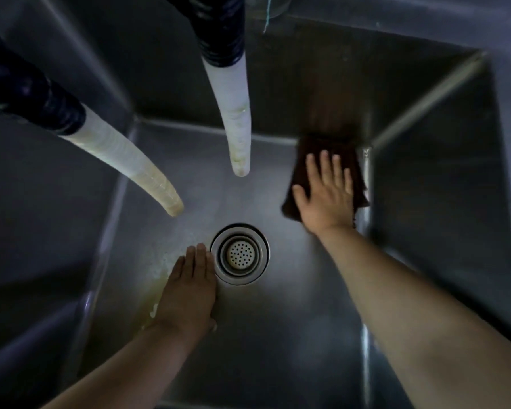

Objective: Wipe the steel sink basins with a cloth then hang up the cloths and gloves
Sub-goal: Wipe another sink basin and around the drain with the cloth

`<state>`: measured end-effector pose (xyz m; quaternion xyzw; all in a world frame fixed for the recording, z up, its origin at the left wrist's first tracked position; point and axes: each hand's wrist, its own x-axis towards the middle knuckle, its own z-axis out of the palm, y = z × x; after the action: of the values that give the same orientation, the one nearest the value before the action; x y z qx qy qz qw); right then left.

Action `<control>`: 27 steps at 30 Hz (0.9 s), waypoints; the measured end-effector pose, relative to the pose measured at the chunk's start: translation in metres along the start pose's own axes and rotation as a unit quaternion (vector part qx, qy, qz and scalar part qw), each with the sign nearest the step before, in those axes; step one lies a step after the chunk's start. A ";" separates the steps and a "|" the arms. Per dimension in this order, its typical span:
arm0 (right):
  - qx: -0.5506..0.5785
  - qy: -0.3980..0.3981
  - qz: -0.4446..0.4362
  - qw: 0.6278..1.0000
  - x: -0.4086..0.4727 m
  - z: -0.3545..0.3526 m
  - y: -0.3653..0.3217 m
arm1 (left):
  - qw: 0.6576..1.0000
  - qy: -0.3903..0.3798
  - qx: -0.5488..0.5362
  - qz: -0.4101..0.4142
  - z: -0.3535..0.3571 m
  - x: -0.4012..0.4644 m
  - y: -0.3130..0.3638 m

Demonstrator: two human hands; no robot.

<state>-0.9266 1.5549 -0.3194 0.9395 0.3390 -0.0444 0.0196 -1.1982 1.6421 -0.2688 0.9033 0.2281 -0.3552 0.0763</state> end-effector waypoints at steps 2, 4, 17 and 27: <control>-0.013 0.005 0.056 0.998 0.003 -0.003 0.019 | 1.000 0.001 -0.002 0.001 0.002 0.001 -0.001; -0.004 0.009 0.110 0.994 0.012 -0.002 0.011 | 1.000 0.002 -0.002 0.003 0.004 0.001 -0.002; 0.040 -0.023 -0.129 0.991 -0.020 0.006 -0.095 | 0.999 0.006 0.032 -0.004 -0.004 -0.005 0.002; -0.033 -0.045 0.075 0.996 -0.049 -0.009 0.011 | 0.985 0.141 -0.099 -0.026 -0.053 -0.089 -0.018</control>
<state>-0.9570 1.5159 -0.3058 0.9582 0.2676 -0.0738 0.0691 -1.2322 1.6421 -0.1690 0.9262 0.2935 -0.2023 0.1231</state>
